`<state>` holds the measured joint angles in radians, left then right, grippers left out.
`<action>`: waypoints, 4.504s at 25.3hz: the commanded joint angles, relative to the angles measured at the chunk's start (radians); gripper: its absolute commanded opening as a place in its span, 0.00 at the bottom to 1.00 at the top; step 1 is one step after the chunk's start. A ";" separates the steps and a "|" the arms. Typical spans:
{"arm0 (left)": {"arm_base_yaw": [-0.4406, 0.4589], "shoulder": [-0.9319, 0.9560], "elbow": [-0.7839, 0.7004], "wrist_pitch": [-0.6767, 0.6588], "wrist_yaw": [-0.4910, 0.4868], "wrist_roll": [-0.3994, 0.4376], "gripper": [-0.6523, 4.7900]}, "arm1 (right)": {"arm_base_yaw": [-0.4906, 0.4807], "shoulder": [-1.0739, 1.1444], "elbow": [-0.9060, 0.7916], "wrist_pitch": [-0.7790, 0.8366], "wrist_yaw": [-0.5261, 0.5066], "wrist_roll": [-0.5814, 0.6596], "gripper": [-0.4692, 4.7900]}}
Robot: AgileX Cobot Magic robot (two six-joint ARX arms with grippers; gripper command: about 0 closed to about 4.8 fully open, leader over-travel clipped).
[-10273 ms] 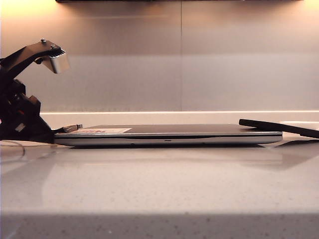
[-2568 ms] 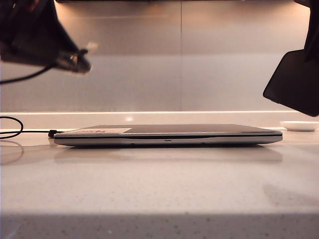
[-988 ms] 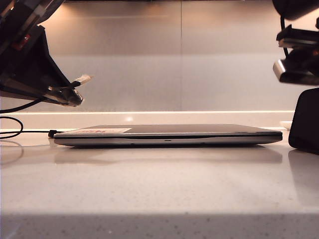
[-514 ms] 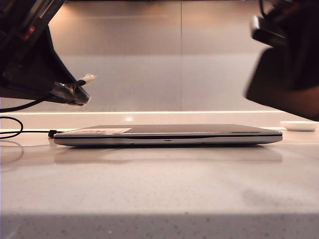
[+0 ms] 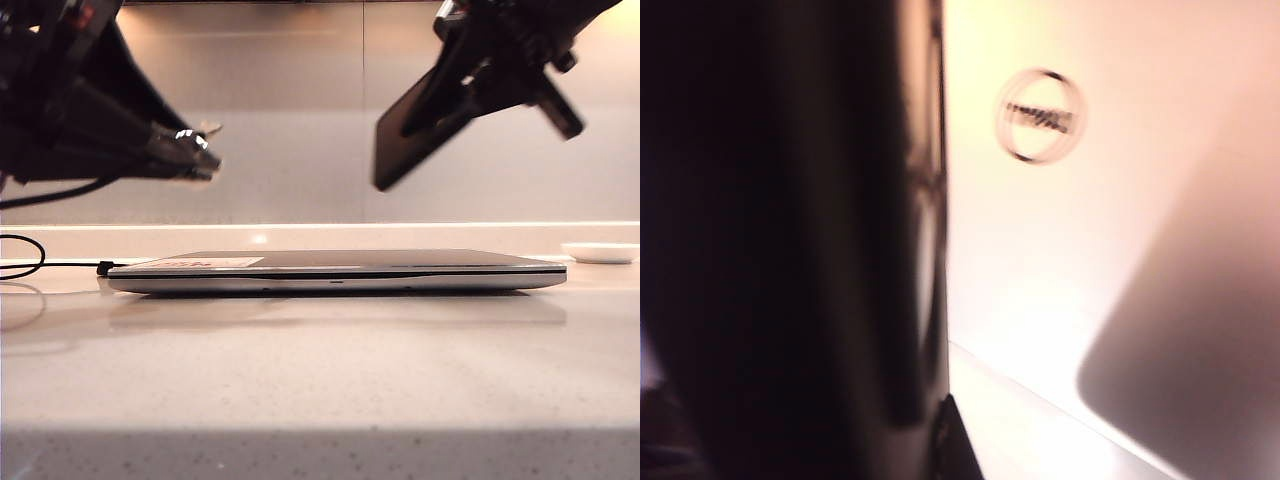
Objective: Pick up the charging cable and the phone, plug the charging cable into the charging port on the phone, and finally place them back on the table.
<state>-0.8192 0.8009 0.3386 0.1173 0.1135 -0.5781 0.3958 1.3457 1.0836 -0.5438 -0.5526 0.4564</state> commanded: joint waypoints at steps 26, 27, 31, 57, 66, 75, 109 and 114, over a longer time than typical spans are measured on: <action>-0.130 0.254 0.002 0.264 0.003 -0.217 0.11 | 0.074 0.110 -0.183 0.647 -0.211 0.481 0.08; -0.130 0.254 0.003 0.277 0.003 -0.220 0.11 | 0.074 0.110 -0.191 0.646 -0.212 0.477 0.08; -0.130 0.252 0.003 0.335 0.003 -0.224 0.11 | 0.074 0.110 -0.225 0.654 -0.235 0.477 0.08; -0.130 0.252 0.003 0.341 0.003 -0.223 0.11 | 0.073 0.109 -0.232 0.706 -0.299 0.574 0.08; -0.130 0.252 0.003 0.340 0.003 -0.223 0.11 | 0.073 0.109 -0.232 0.698 -0.304 0.552 0.08; -0.130 0.252 0.003 0.341 0.003 -0.223 0.11 | 0.073 0.109 -0.232 0.698 -0.322 0.536 0.08; -0.130 0.252 0.003 0.341 0.003 -0.222 0.11 | 0.099 0.105 -0.232 0.699 -0.332 0.442 0.08; -0.130 0.253 0.003 0.340 0.003 -0.222 0.11 | 0.124 0.103 -0.232 0.696 -0.325 0.445 0.08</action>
<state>-0.9497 1.0561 0.3344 0.4217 0.1303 -0.8021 0.5148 1.4586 0.8474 0.1398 -0.8406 0.9043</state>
